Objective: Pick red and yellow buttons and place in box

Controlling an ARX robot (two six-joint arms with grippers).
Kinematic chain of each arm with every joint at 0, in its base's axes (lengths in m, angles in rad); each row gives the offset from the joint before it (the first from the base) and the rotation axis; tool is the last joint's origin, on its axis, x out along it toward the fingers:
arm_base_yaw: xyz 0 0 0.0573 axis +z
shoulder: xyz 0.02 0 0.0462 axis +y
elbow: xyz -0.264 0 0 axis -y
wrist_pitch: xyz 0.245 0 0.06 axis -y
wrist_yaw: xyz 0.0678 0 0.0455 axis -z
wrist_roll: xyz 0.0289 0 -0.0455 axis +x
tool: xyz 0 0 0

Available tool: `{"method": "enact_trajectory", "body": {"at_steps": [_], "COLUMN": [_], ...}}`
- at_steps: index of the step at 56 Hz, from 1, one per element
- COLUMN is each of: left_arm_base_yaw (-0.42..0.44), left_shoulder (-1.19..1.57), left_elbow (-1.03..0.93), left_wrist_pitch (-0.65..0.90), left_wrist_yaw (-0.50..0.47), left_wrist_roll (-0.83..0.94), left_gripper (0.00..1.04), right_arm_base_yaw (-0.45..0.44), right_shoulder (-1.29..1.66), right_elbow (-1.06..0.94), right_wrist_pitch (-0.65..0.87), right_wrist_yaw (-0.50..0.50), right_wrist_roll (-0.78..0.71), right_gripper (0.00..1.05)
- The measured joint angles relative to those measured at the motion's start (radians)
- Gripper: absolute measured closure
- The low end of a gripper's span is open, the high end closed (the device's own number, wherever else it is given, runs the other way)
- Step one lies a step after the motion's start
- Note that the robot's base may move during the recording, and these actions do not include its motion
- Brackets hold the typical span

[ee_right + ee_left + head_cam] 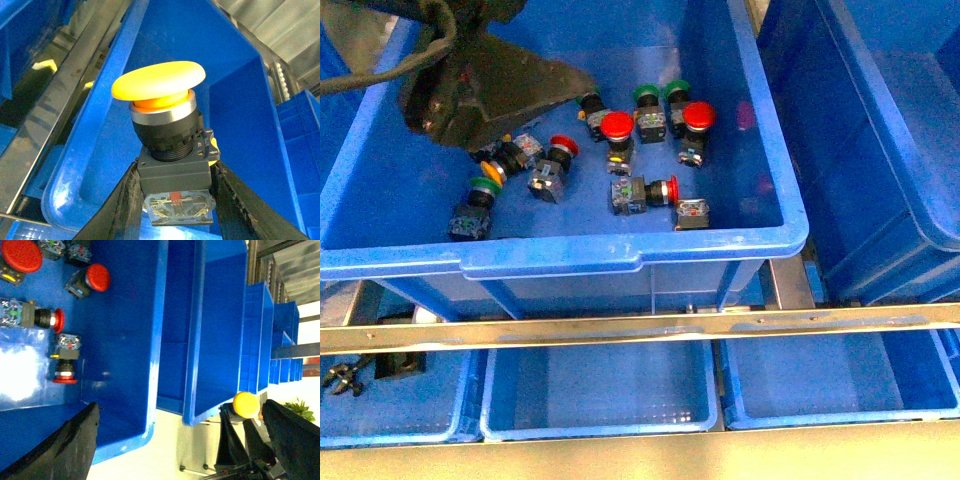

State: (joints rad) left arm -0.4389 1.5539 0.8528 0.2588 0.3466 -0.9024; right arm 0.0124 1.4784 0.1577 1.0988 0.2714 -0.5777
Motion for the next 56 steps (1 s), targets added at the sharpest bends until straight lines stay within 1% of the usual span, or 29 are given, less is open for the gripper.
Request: {"method": "enact_trajectory", "body": {"at_steps": [12,17,20,26,27,29,30,31,32,34,35,37,39,40,44,49,50,53,54,56], "left_arm_base_yaw": [0.061,0.109,0.140,0.199,0.210,0.215,0.209,0.206,0.206,0.211,0.214,0.235,0.262,0.270,0.298,0.317,0.319,0.332,0.335,0.356], "left_shoulder": [-0.145,-0.248,-0.317,-0.382,-0.394,-0.402,-0.407,-0.413,-0.415,-0.435,-0.439,-0.467,-0.516,-0.532,-0.636,-0.727,-0.736,-0.782,-0.789,-0.821], "left_elbow": [-0.111,-0.197,-0.260,-0.318,-0.331,-0.364,-0.404,-0.449,-0.473,-0.571,-0.594,-0.680,-0.745,-0.758,-0.805,-0.822,-0.824,-0.830,-0.831,-0.831], "left_wrist_pitch": [-0.049,-0.105,-0.122,-0.166,-0.176,-0.148,-0.060,0.044,0.095,0.288,0.331,0.489,0.582,0.592,0.585,0.528,0.521,0.478,0.471,0.442], "left_wrist_yaw": [-0.006,-0.008,-0.011,-0.010,-0.015,-0.065,-0.153,-0.219,-0.274,-0.402,-0.425,-0.486,-0.493,-0.496,-0.489,-0.459,-0.456,-0.449,-0.447,-0.416], "left_wrist_roll": [0.063,0.112,0.176,0.226,0.234,0.283,0.318,0.371,0.413,0.530,0.544,0.658,0.724,0.739,0.815,0.857,0.862,0.874,0.875,0.880], "left_gripper": [0.08,0.08,0.08,0.08,0.08,0.09,0.13,0.16,0.18,0.25,0.27,0.34,0.41,0.43,0.56,0.72,0.73,0.84,0.86,0.93], "right_arm_base_yaw": [0.006,0.022,0.037,0.057,0.058,0.063,0.064,0.064,0.065,0.067,0.069,0.072,0.079,0.082,0.090,0.101,0.105,0.113,0.114,0.117], "right_shoulder": [-0.034,-0.070,-0.105,-0.165,-0.170,-0.188,-0.195,-0.198,-0.205,-0.216,-0.224,-0.233,-0.248,-0.257,-0.287,-0.320,-0.328,-0.346,-0.352,-0.362], "right_elbow": [0.002,0.010,0.014,0.024,0.026,0.033,0.036,0.038,0.040,0.043,0.047,0.054,0.061,0.064,0.080,0.101,0.107,0.121,0.126,0.132], "right_wrist_pitch": [-0.047,-0.095,-0.140,-0.203,-0.209,-0.233,-0.244,-0.249,-0.259,-0.275,-0.286,-0.307,-0.331,-0.343,-0.380,-0.417,-0.426,-0.449,-0.456,-0.467], "right_wrist_yaw": [-0.002,0.008,0.025,0.039,0.041,0.047,0.049,0.051,0.056,0.060,0.060,0.061,0.073,0.075,0.085,0.089,0.090,0.093,0.093,0.097], "right_wrist_roll": [-0.013,-0.017,-0.014,-0.007,-0.005,0.000,0.002,0.003,0.007,0.010,0.014,0.021,0.030,0.034,0.059,0.089,0.094,0.113,0.121,0.129], "right_gripper": [0.73,0.73,0.73,0.73,0.73,0.73,0.73,0.73,0.73,0.73,0.73,0.73,0.73,0.73,0.73,0.73,0.73,0.73,0.73,0.73]}}
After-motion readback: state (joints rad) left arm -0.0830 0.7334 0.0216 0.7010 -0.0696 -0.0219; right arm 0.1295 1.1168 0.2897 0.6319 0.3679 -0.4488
